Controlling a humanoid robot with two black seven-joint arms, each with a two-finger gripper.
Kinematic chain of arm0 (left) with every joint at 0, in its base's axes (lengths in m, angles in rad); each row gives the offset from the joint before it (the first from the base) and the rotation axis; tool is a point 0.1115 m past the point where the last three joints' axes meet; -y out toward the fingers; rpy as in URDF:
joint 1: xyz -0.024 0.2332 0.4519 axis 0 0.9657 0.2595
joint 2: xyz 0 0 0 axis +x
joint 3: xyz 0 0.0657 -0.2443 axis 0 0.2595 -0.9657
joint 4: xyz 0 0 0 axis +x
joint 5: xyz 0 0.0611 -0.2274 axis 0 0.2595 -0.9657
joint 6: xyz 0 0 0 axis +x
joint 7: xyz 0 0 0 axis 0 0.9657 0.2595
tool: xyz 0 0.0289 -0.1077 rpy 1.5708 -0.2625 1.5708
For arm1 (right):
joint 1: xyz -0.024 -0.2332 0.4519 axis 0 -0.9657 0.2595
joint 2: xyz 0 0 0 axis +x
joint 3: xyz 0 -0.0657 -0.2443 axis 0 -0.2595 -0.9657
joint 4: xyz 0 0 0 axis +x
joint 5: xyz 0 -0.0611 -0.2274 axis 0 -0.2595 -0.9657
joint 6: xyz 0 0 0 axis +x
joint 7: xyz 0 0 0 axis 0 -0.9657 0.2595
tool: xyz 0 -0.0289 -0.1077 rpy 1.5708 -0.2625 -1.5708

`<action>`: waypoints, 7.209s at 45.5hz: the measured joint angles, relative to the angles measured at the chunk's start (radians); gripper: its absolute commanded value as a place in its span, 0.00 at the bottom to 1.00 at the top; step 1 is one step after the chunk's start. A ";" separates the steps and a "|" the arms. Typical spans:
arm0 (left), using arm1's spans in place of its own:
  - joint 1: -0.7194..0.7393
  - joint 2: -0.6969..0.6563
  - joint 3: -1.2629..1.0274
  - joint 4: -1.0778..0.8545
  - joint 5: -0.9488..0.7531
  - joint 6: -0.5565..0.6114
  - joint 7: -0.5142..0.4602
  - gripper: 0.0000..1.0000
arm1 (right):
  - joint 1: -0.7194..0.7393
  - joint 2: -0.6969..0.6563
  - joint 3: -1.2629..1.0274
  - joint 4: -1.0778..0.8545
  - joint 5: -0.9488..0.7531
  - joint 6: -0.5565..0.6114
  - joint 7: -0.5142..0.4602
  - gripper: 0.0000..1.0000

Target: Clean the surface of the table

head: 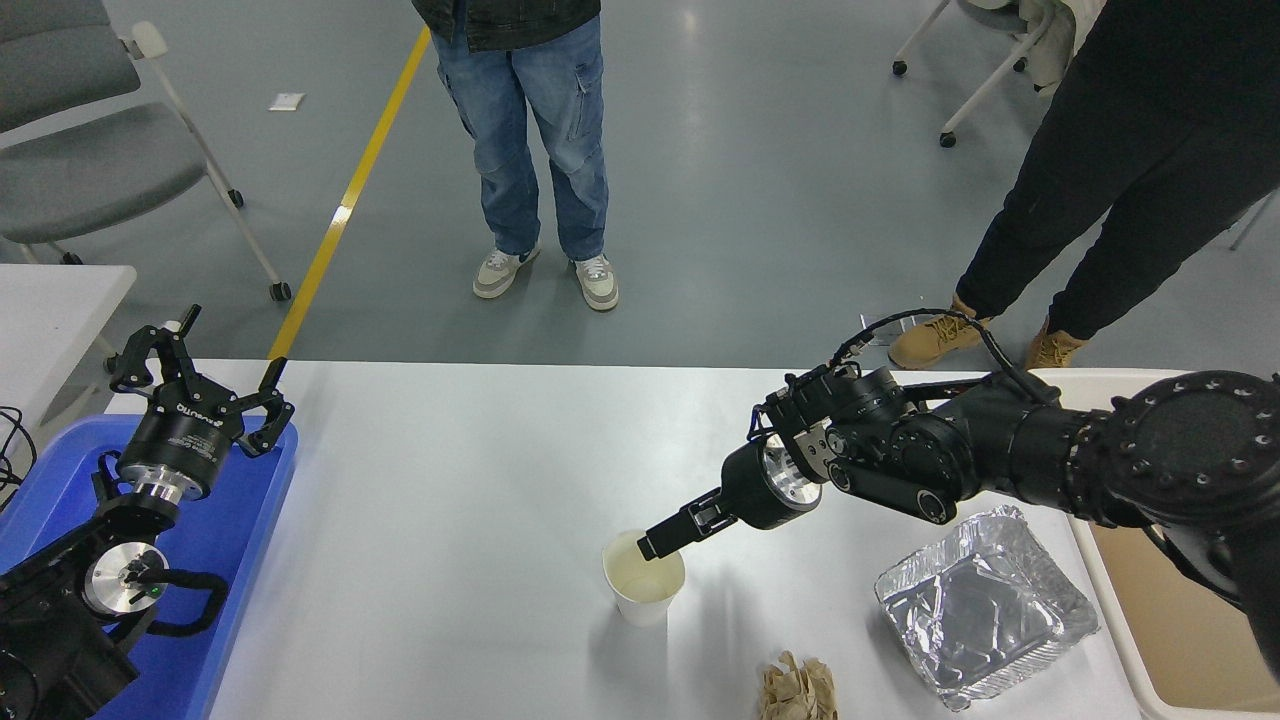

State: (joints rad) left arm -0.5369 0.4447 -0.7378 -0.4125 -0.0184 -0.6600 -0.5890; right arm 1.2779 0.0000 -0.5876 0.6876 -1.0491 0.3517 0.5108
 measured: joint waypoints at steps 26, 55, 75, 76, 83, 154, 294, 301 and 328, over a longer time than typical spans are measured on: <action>0.000 0.000 0.000 0.000 0.000 0.000 0.000 1.00 | -0.010 0.000 -0.052 -0.008 -0.020 -0.003 0.003 0.87; 0.000 0.000 0.000 0.000 0.000 0.000 0.000 1.00 | -0.007 0.000 -0.063 -0.025 -0.129 -0.004 0.164 0.00; 0.000 0.000 0.000 0.000 0.000 0.000 0.000 1.00 | 0.004 0.000 -0.065 -0.046 -0.185 -0.004 0.227 0.00; 0.000 0.000 0.000 0.000 0.000 0.000 0.000 1.00 | 0.005 0.000 -0.065 -0.047 -0.185 -0.005 0.229 0.00; 0.000 0.000 0.000 0.000 0.000 0.000 0.000 1.00 | 0.024 0.000 -0.058 -0.063 -0.183 -0.009 0.247 0.00; 0.000 0.000 0.000 0.000 0.000 0.000 0.000 1.00 | 0.201 -0.464 -0.005 -0.238 0.490 -0.012 0.362 0.00; 0.000 -0.001 0.000 0.000 0.000 0.000 0.000 1.00 | -0.617 -0.407 0.119 -0.661 0.655 -0.282 -0.458 0.41; 0.000 -0.001 0.000 0.000 0.000 0.000 0.000 1.00 | -0.617 -0.406 0.135 -0.657 0.655 -0.294 -0.458 0.78; 0.000 0.000 0.000 0.000 0.000 0.000 0.000 1.00 | -0.539 -0.425 0.317 -0.654 0.655 -0.300 -0.455 0.98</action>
State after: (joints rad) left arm -0.5369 0.4442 -0.7378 -0.4123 -0.0184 -0.6598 -0.5890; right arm 0.7387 -0.4250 -0.2709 0.0333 -0.3942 0.0518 0.0560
